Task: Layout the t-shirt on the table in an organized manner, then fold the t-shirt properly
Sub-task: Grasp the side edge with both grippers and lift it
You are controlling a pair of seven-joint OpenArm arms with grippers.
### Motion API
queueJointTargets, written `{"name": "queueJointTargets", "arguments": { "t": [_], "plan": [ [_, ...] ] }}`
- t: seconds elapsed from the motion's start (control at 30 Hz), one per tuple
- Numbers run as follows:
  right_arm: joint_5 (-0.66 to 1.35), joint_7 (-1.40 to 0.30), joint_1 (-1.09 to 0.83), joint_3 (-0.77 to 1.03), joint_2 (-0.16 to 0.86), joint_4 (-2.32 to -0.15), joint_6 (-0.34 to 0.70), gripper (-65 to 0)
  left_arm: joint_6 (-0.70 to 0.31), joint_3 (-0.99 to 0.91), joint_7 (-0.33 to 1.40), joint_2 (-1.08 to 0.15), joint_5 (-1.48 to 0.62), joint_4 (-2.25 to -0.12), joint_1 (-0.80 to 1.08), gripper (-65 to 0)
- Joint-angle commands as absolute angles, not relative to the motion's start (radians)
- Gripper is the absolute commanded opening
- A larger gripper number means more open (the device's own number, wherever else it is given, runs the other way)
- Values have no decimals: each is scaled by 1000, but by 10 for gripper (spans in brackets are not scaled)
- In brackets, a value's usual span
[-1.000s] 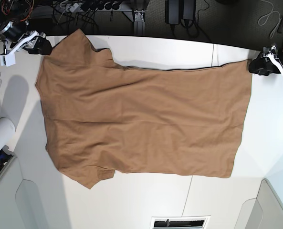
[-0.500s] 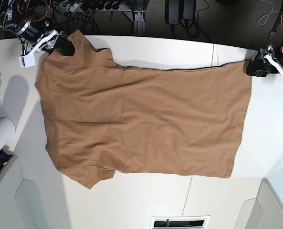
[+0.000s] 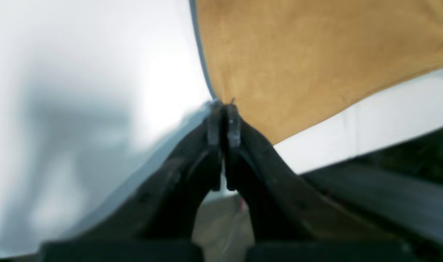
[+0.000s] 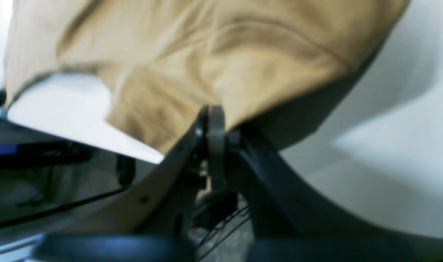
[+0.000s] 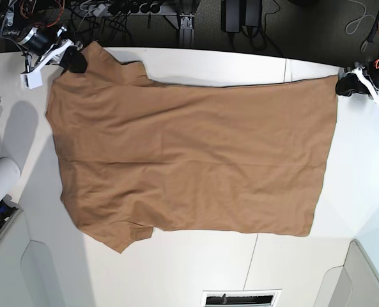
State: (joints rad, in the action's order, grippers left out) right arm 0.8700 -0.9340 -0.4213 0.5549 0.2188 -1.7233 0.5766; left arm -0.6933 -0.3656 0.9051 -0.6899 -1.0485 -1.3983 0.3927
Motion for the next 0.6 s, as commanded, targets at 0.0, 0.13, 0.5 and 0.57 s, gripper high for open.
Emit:
{"name": "queueJointTargets", "arguments": {
  "t": [0.0,0.13,0.5,0.57],
  "plan": [
    [898,-916,-420,580,234,-1752,580,-650,-698,-374,891,-726,-1079,-1424,388,-650],
    [898,-917,-379,620,247,-1768,580,-650,-698,-374,886,-763,-1084,-1451,380,-650],
    [873,-916,-228,615,286,-1766,581,-650,-698,-374,797,-780,-1050,-1456,303,-650],
    [870,-910,-202,613,285,-1763,581,-650,-698,-371,762,-778,-1013,-1455,279,-650]
  ]
}}
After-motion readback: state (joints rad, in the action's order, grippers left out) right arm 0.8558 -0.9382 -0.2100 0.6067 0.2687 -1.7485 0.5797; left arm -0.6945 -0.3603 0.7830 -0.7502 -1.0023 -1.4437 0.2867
